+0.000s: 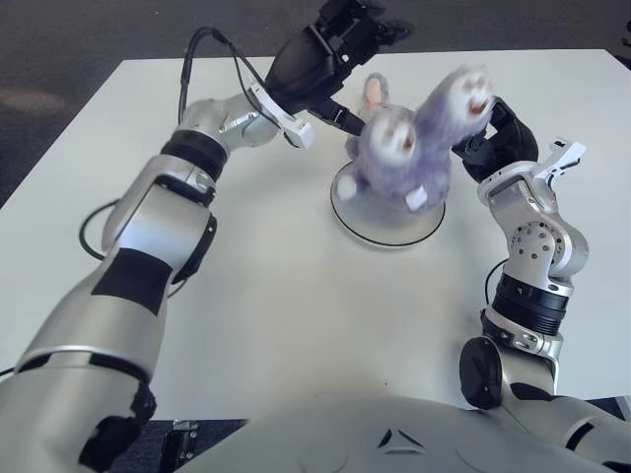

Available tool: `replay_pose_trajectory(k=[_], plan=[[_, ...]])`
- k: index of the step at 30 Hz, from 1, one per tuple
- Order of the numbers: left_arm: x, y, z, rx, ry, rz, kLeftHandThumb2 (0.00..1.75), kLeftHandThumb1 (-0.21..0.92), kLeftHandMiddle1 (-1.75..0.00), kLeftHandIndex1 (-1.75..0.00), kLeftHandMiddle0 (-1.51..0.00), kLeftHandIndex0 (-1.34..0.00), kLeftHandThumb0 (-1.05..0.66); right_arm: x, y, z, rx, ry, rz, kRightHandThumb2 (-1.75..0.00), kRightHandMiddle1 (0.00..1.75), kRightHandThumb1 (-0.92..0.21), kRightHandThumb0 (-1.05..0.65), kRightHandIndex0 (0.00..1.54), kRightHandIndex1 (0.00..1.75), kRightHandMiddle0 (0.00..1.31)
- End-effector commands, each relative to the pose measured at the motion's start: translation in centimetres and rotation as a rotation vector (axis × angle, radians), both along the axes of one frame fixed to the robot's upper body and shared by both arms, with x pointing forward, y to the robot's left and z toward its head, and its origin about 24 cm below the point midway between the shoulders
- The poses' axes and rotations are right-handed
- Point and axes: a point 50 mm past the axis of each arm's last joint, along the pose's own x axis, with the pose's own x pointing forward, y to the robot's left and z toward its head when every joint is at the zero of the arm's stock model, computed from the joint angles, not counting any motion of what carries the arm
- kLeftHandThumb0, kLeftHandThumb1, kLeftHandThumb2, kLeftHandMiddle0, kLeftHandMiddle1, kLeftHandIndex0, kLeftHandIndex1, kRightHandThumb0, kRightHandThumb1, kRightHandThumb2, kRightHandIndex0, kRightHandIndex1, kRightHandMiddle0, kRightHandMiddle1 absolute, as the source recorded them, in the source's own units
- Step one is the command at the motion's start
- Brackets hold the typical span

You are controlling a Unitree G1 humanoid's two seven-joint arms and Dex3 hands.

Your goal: Put the doll into the plate.

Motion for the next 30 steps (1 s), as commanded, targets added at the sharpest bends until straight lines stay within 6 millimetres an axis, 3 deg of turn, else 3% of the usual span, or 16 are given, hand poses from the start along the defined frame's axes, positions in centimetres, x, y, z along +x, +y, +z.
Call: replay_pose_trajectory(k=[1,6,8,14,20,26,28,30], plan=[[0.08,0.58,0.35,0.083,-0.033,0.002,0.27,0.90,-0.92,-0.87,-0.04,0.00,-0.86,0.14,-0.30,0.14,0.002,-0.017,-0.008,-1.56,1.75,-0.12,0.00,0.78,1.74,0.51],[-0.05,0.66,0.52,0.146,-0.042,-0.019,0.35,0.89,-1.00,-1.00,-0.06,0.00,-0.85,0.05,-0.35,0.04,0.023,-0.031,-0.006,-1.53,1.75,-0.13,0.00,0.77,1.72,0.51],[-0.09,0.62,0.55,0.152,-0.038,-0.025,0.63,0.67,-0.99,-1.05,-0.07,0.00,-0.66,0.00,-0.37,0.00,0.025,-0.035,-0.006,-1.53,1.75,-0.12,0.00,0.78,1.69,0.52],[-0.19,0.56,0.29,0.168,0.026,-0.044,0.93,0.42,-0.98,-1.11,-0.06,0.00,-0.47,-0.06,-0.63,-0.14,0.023,-0.043,-0.002,-1.53,1.75,-0.12,0.00,0.80,1.66,0.53],[-0.22,0.59,0.14,0.185,0.020,-0.043,0.89,0.48,-0.93,-1.06,-0.07,0.00,-0.53,-0.05,-1.00,-0.29,0.018,-0.043,0.001,-1.52,1.75,-0.11,0.00,0.81,1.64,0.53],[-0.21,0.73,-0.17,0.191,0.040,-0.044,1.01,0.39,-0.87,-1.10,-0.11,0.00,-0.40,-0.05,-1.17,-0.35,0.014,-0.039,-0.002,-1.52,1.75,-0.11,0.00,0.82,1.63,0.53],[-0.11,0.77,-0.23,0.207,0.026,-0.029,0.98,0.45,-0.86,-1.10,-0.11,0.00,-0.46,-0.09,-1.21,-0.39,0.020,-0.038,-0.005,-1.53,1.75,-0.11,0.00,0.81,1.64,0.53],[0.05,0.83,-0.26,0.217,-0.001,-0.007,0.83,0.62,-0.84,-1.07,-0.13,0.00,-0.58,-0.14,-1.26,-0.45,0.024,-0.037,-0.009,-1.53,1.75,-0.11,0.00,0.81,1.64,0.53]])
